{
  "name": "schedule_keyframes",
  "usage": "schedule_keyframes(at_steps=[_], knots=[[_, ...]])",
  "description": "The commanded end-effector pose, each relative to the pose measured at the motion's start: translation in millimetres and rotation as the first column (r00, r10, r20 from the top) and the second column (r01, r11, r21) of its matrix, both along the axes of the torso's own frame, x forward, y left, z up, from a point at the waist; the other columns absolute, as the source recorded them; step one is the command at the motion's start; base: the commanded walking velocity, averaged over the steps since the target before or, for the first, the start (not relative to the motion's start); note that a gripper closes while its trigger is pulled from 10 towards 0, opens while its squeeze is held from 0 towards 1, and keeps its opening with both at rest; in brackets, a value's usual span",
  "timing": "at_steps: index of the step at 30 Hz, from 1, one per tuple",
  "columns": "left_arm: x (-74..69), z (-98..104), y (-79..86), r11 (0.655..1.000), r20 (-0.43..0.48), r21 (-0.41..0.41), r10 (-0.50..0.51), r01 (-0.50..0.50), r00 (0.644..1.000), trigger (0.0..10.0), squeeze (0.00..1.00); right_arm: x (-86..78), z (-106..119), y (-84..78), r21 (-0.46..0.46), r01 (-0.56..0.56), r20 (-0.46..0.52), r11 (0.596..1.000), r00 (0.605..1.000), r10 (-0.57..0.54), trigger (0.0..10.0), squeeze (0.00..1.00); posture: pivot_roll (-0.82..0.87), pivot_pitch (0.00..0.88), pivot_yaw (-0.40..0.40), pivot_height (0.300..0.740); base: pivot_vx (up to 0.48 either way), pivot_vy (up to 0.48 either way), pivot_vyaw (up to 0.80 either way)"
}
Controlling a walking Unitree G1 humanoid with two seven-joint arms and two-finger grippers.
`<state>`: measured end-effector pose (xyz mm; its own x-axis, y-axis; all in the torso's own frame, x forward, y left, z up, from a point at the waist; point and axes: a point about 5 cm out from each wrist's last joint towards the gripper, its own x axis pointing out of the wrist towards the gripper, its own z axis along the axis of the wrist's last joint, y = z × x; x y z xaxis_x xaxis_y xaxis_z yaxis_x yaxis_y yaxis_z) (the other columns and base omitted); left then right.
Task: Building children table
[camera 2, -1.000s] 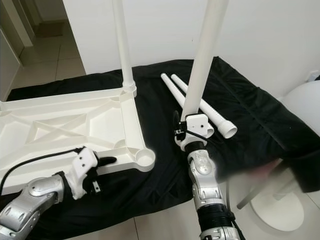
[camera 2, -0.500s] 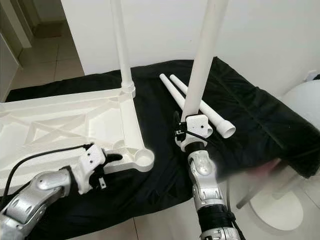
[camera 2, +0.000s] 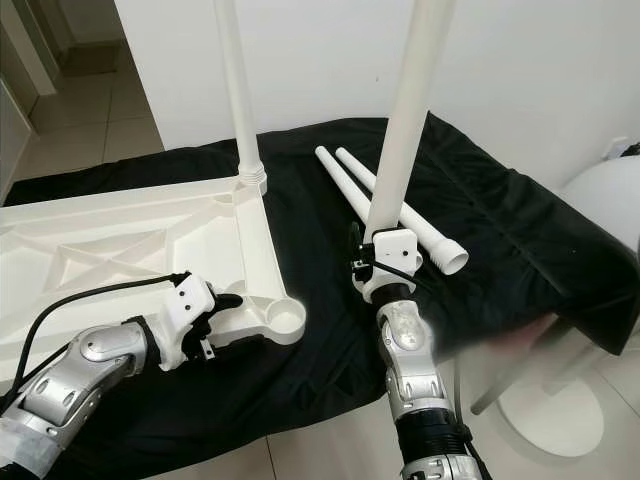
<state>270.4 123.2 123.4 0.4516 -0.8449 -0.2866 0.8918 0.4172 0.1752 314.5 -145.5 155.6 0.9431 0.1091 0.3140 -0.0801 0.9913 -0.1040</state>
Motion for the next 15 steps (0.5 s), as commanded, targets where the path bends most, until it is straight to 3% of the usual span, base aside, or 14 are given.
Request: schedule_keyframes(at_steps=[1, 5, 15], knots=[[-3.1, -9.2, 0.2, 0.995, -0.028, 0.069, -0.066, 0.068, 0.997, 10.0, 0.00, -0.8, 5.0, -0.4, -0.009, 0.002, 0.029, 1.000, 1.000, -0.002, 10.0, 0.00, -0.05, 0.022, 0.043, 0.740, 0.000, 0.000, 0.00], [0.0, -17.9, -2.7, 0.987, 0.003, 0.150, -0.066, 0.065, 0.998, 10.0, 0.00, -0.2, 5.1, 0.6, -0.010, 0.000, 0.030, 1.000, 1.000, 0.000, 10.0, 0.00, -0.04, 0.021, 0.041, 0.740, 0.000, 0.000, 0.00], [15.4, -20.8, -11.4, 0.977, 0.042, 0.212, -0.025, 0.016, 0.999, 10.0, 0.00, 3.9, 8.6, 2.2, -0.008, -0.002, 0.040, 1.000, 0.999, 0.002, 10.0, 0.00, -0.04, 0.012, 0.042, 0.740, 0.000, 0.000, 0.00]])
